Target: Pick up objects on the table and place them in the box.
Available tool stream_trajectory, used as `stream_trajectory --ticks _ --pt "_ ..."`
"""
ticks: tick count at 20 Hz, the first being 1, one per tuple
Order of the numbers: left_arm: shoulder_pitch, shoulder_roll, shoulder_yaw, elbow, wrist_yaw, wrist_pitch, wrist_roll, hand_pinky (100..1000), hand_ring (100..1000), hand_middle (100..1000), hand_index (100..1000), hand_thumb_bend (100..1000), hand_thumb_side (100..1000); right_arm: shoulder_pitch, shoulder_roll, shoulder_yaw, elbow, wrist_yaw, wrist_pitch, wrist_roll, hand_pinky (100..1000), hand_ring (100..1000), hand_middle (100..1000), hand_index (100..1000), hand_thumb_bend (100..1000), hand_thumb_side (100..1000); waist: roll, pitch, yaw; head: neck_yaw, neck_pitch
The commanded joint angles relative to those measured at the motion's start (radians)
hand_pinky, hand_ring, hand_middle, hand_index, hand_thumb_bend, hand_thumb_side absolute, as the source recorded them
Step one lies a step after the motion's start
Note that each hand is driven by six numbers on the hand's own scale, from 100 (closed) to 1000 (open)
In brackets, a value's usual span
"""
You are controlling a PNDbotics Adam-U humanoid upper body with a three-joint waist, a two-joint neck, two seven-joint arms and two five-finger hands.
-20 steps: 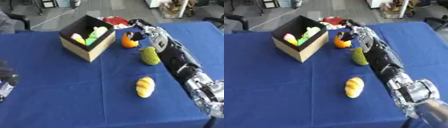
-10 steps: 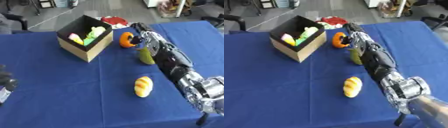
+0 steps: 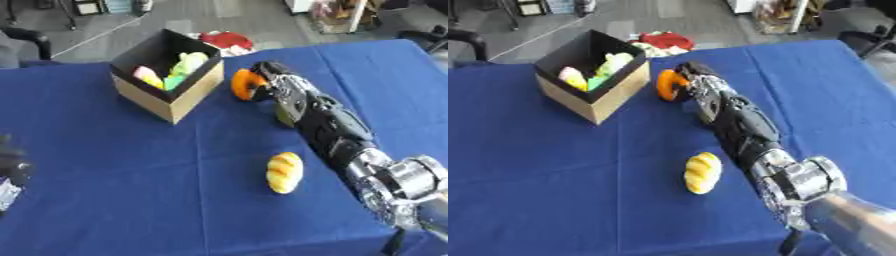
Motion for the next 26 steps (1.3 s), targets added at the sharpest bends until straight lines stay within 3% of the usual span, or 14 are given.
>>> stream_trajectory --ticks 1,5,9,12,14,17,18,19,21,23,26 --pt "-0.004 0.003 0.003 -0.020 -0.005 0.002 -0.001 755 626 619 828 538 427 -0.025 -0.006 -0.007 -0.078 -0.034 -0.015 -0.124 819 662 603 367 100 100 0.004 0.005 0.000 -0.001 0.004" --pt "-0.005 0.000 0.003 -0.018 -0.009 0.003 -0.005 755 627 619 828 535 430 -0.058 -0.010 0.022 -0.181 -0.132 -0.049 -0.214 817 650 602 364 100 100 -0.001 0.004 0.000 -0.003 0.004" --pt "-0.007 -0.003 0.003 -0.016 -0.014 0.004 -0.004 755 627 619 829 535 429 -0.088 0.009 0.060 -0.251 -0.180 -0.074 -0.199 821 653 607 364 100 100 -0.002 0.002 0.009 -0.011 0.004" --pt "-0.009 -0.009 -0.004 -0.016 -0.012 0.004 -0.011 755 627 619 829 534 430 -0.107 0.046 0.086 -0.262 -0.163 -0.090 -0.160 826 665 619 372 100 100 -0.001 0.000 0.023 -0.026 0.004" --pt "-0.011 -0.012 -0.010 -0.015 -0.011 0.004 -0.017 755 627 619 829 534 431 -0.112 0.075 0.099 -0.252 -0.141 -0.104 -0.120 838 688 646 430 100 100 -0.001 0.000 0.034 -0.036 0.004" --pt "-0.018 -0.015 -0.018 -0.015 -0.009 0.004 -0.025 761 627 619 830 534 431 -0.115 0.112 0.108 -0.229 -0.091 -0.128 -0.045 863 748 728 766 100 100 -0.002 0.004 0.055 -0.057 0.004" --pt "-0.020 -0.017 -0.019 -0.016 -0.009 0.004 -0.026 763 627 619 831 534 431 -0.115 0.120 0.110 -0.227 -0.070 -0.133 -0.028 867 757 741 806 116 107 -0.002 0.006 0.060 -0.062 0.004" --pt "-0.022 -0.018 -0.020 -0.016 -0.008 0.004 -0.027 766 627 619 831 534 432 -0.115 0.126 0.111 -0.229 -0.047 -0.136 -0.018 868 765 755 861 205 202 -0.003 0.008 0.064 -0.064 0.004" --pt "-0.022 -0.018 -0.019 -0.016 -0.009 0.006 -0.027 769 627 619 832 534 434 -0.112 0.133 0.114 -0.243 0.007 -0.123 -0.025 865 770 764 904 359 330 -0.004 0.010 0.066 -0.066 0.004" --pt "-0.022 -0.017 -0.019 -0.015 -0.010 0.007 -0.026 769 627 619 832 535 434 -0.110 0.134 0.116 -0.257 0.061 -0.097 -0.053 863 770 764 916 420 381 -0.006 0.012 0.064 -0.067 0.004" --pt "-0.023 -0.016 -0.018 -0.016 -0.012 0.008 -0.026 772 627 619 833 535 436 -0.109 0.119 0.116 -0.284 0.095 -0.070 -0.084 863 767 762 912 357 324 -0.011 0.014 0.053 -0.063 0.004"
